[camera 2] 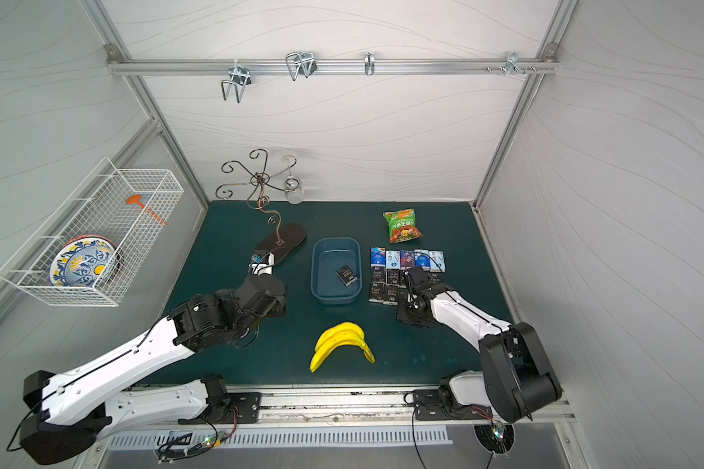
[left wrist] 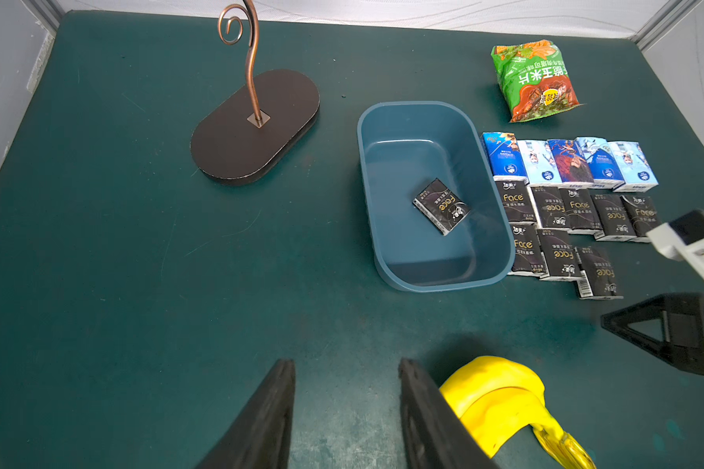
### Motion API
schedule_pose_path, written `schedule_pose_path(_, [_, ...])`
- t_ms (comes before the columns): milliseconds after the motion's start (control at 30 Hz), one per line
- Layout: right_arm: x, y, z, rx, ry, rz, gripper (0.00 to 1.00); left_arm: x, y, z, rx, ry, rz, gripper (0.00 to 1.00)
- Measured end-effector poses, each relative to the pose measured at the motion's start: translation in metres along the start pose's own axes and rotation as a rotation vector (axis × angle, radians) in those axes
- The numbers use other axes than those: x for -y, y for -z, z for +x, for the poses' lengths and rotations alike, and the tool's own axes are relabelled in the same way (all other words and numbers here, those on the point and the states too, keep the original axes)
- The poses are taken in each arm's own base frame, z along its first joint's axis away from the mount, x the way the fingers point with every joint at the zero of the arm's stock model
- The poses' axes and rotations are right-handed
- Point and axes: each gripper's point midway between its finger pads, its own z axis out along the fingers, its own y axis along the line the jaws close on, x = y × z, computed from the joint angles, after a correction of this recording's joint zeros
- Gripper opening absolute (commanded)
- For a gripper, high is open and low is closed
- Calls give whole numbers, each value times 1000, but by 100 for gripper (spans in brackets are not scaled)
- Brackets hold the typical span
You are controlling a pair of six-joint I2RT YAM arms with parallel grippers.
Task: Take the pocket tissues out of the storage box
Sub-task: Move the pocket tissues to the center of the board.
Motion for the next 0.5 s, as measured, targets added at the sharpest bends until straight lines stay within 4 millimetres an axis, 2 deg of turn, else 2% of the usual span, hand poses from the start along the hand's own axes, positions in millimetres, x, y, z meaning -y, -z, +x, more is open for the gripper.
schedule_pose_path(100, [0,-7,-2,-12,-3,6,22,0,0,0,1,1,0,46])
schedule_pose_path(300, [-3,-7,-19,20,-20,-6,22,-1,0,0,1,0,-1,46])
schedule_pose_path(500, [2,-11,-27,21,-39,-1,22,-1,0,-1,4,-1,-7,46])
